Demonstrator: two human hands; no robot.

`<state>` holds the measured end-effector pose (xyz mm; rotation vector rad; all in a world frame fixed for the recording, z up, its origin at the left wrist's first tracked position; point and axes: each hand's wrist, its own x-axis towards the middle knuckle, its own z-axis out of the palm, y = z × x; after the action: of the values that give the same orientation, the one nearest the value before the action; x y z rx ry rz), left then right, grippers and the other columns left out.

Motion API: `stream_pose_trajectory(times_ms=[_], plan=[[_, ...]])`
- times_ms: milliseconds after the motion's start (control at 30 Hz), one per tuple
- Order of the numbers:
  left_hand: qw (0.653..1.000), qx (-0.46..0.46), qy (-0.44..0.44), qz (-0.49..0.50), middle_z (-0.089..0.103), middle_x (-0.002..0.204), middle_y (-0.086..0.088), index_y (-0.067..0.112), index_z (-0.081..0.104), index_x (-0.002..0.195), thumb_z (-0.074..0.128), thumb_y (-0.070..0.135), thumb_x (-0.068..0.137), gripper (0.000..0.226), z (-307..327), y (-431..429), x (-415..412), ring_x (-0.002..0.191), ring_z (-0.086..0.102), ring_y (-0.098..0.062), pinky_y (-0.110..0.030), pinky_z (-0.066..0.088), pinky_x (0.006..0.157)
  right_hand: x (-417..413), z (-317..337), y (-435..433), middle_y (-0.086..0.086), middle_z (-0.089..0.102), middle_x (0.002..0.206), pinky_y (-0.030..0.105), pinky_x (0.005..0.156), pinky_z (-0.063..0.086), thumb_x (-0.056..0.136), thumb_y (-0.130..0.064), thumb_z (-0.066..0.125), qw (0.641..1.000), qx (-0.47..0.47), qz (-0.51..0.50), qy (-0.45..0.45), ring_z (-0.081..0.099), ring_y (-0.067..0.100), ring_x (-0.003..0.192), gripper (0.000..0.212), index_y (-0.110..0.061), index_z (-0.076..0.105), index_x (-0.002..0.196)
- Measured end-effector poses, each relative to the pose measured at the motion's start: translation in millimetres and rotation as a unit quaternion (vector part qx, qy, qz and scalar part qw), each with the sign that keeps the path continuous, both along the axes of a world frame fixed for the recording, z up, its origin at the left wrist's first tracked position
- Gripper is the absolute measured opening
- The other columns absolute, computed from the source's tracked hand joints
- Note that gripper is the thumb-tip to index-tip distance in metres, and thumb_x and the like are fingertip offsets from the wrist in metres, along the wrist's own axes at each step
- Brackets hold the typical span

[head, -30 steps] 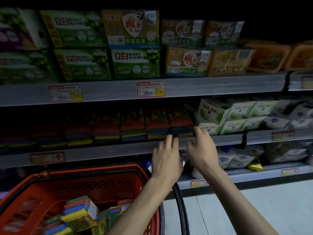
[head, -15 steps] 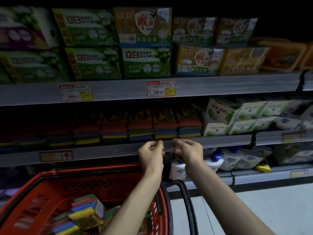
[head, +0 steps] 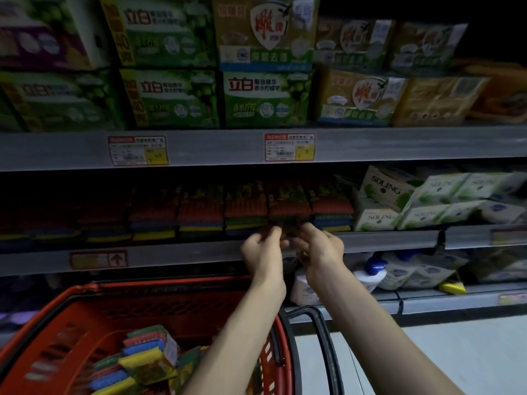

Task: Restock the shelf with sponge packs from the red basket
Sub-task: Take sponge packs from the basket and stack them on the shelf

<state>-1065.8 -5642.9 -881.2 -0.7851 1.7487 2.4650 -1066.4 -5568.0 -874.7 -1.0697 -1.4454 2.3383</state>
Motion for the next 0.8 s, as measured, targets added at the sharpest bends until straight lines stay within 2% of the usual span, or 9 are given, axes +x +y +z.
stream_pose_trajectory(times_ms=[100, 200, 367, 467, 567, 700, 800], plan=[[1.0, 0.001, -0.01, 0.001, 0.07, 0.067, -0.001, 0.008, 0.065, 0.083, 0.067, 0.011, 0.094, 0.011, -2, 0, -1, 0.066, 0.069, -0.013, -0.031, 0.047, 0.067, -3, 0, -2, 0.004, 0.071, 0.072, 0.028, 0.053, 0.043, 0.096, -0.011, 0.068, 1.0, -0.012, 0.005, -0.018, 0.063, 0.011, 0.051, 0.009, -0.003, 0.066, 0.095], [1.0, 0.0, -0.014, -0.007, 0.073, 0.07, -0.002, 0.011, 0.066, 0.08, 0.067, 0.012, 0.094, 0.015, -4, 1, -1, 0.065, 0.071, -0.011, -0.026, 0.048, 0.059, -8, -4, -3, 0.012, 0.07, 0.076, 0.026, 0.045, 0.041, 0.095, -0.011, 0.069, 0.999, -0.028, -0.006, -0.02, 0.054, 0.006, 0.036, 0.014, 0.0, 0.066, 0.103], [0.999, -0.025, -0.012, -0.019, 0.07, 0.066, -0.005, 0.012, 0.06, 0.068, 0.068, 0.014, 0.093, 0.027, 1, 2, -1, 0.051, 0.065, -0.006, -0.023, 0.044, 0.052, -12, -4, -1, 0.016, 0.076, 0.084, 0.019, 0.035, 0.037, 0.093, -0.009, 0.07, 0.999, -0.037, -0.014, -0.015, 0.051, 0.007, 0.034, 0.02, 0.007, 0.07, 0.105], [0.999, -0.024, -0.016, -0.02, 0.07, 0.067, -0.007, 0.011, 0.058, 0.067, 0.068, 0.014, 0.093, 0.028, 5, 4, 0, 0.053, 0.061, -0.012, -0.024, 0.042, 0.053, -11, -5, 1, 0.014, 0.077, 0.089, 0.022, 0.04, 0.042, 0.094, -0.012, 0.07, 0.999, -0.029, -0.008, -0.017, 0.058, 0.007, 0.038, 0.023, 0.005, 0.07, 0.11], [1.0, -0.019, -0.016, -0.019, 0.066, 0.059, -0.002, 0.011, 0.057, 0.068, 0.068, 0.015, 0.094, 0.028, 5, 5, 0, 0.056, 0.063, -0.014, -0.025, 0.042, 0.054, -7, -7, 3, 0.01, 0.077, 0.091, 0.024, 0.048, 0.044, 0.095, -0.014, 0.07, 0.999, -0.025, 0.005, -0.025, 0.062, 0.006, 0.043, 0.025, 0.002, 0.07, 0.114], [1.0, -0.009, -0.025, -0.014, 0.069, 0.064, -0.001, 0.003, 0.064, 0.085, 0.069, 0.016, 0.094, 0.017, 2, 6, -1, 0.069, 0.069, -0.019, -0.031, 0.047, 0.069, 1, -6, 11, 0.004, 0.073, 0.078, 0.025, 0.054, 0.043, 0.095, -0.014, 0.07, 0.999, -0.019, -0.03, -0.03, 0.063, 0.012, 0.056, 0.014, -0.001, 0.072, 0.1], [0.999, -0.008, -0.032, -0.009, 0.07, 0.066, -0.001, 0.004, 0.064, 0.083, 0.069, 0.015, 0.094, 0.017, -1, 8, -3, 0.07, 0.069, -0.018, -0.032, 0.046, 0.072, 3, -5, 24, 0.002, 0.065, 0.069, 0.026, 0.052, 0.038, 0.094, -0.014, 0.069, 0.996, -0.013, -0.081, -0.032, 0.057, 0.014, 0.057, 0.011, -0.005, 0.069, 0.09]])
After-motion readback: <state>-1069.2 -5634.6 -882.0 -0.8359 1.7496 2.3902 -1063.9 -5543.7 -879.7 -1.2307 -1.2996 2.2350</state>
